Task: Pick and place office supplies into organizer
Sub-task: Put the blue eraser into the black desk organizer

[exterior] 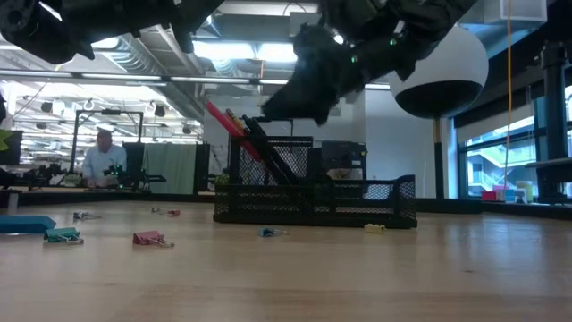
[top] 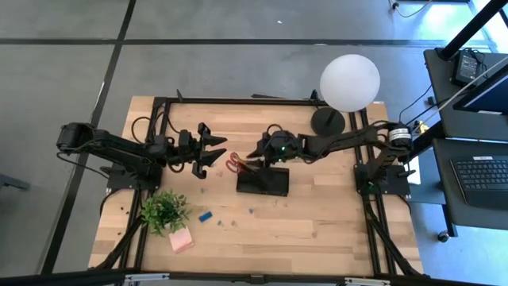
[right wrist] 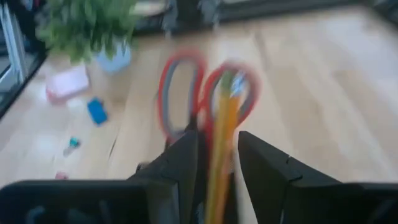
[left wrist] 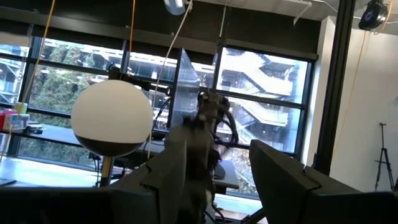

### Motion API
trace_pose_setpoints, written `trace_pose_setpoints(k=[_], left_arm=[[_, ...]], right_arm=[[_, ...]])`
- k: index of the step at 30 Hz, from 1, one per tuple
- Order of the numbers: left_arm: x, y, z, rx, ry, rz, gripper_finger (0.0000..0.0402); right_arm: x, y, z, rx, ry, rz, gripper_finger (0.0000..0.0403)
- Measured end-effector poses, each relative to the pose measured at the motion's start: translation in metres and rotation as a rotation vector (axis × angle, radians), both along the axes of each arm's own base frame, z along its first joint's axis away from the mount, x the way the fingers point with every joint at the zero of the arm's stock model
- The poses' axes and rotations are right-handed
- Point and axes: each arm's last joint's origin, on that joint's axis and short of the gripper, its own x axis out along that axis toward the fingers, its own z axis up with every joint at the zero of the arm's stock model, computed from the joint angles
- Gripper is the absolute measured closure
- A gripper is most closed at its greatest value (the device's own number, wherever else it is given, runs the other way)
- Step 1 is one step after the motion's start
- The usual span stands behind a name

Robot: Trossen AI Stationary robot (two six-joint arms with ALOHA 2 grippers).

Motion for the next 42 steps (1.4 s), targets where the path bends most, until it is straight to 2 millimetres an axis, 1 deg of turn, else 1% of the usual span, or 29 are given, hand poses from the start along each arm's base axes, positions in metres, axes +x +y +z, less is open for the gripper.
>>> trace_pose_setpoints(k=[4, 9, 11, 14, 18, 20, 25, 28, 30, 33, 35, 39, 42], left_arm=[[0.0, 0.0, 0.0, 0.0, 0.0, 0.0, 0.0229], [0.0, -0.001, -0.001, 0.014, 0.009, -0.028, 0.0228], [0.003, -0.002, -0.002, 0.023, 0.043, -0.048, 0.0227], [0.011, -0.002, 0.0, 0.028, 0.147, -0.072, 0.0226], [0.022, -0.006, 0.007, 0.03, 0.423, -0.089, 0.0226], [0.022, -0.009, 0.019, 0.043, 0.547, -0.104, 0.0226], [0.01, -0.02, 0.052, 0.027, 0.869, -0.108, 0.0228], [0.001, -0.027, 0.07, -0.019, 1.006, -0.066, 0.023], [-0.003, -0.033, 0.075, -0.069, 1.083, -0.058, 0.023], [-0.002, -0.044, 0.078, -0.144, 1.167, -0.076, 0.0231], [0.001, -0.053, 0.074, -0.164, 1.224, -0.087, 0.0231], [0.011, -0.07, 0.054, -0.18, 1.369, -0.095, 0.0231], [0.019, -0.082, 0.035, -0.225, 1.496, -0.093, 0.0231]], right_arm=[[-0.012, -0.006, 0.025, -0.005, -0.044, -0.023, 0.0281], [-0.029, -0.004, 0.054, -0.032, -0.076, -0.01, 0.0281], [-0.035, -0.004, 0.063, -0.053, -0.087, -0.001, 0.0281], [-0.043, -0.003, 0.07, -0.054, -0.078, 0.0, 0.0281], [-0.047, -0.002, 0.07, -0.049, -0.044, 0.0, 0.0281], [-0.048, -0.002, 0.067, -0.043, -0.011, 0.0, 0.0281], [-0.05, -0.002, 0.059, -0.035, 0.062, 0.001, 0.0281], [-0.051, -0.002, 0.058, -0.05, 0.071, 0.01, 0.0281], [-0.051, -0.003, 0.058, -0.064, 0.08, 0.013, 0.0281], [-0.053, -0.008, 0.056, -0.087, 0.101, -0.032, 0.0281], [-0.054, -0.013, 0.054, -0.099, 0.127, -0.082, 0.0281], [-0.057, -0.022, 0.052, -0.096, 0.156, -0.139, 0.0281], [-0.06, -0.026, 0.054, -0.076, 0.158, -0.164, 0.0281]])
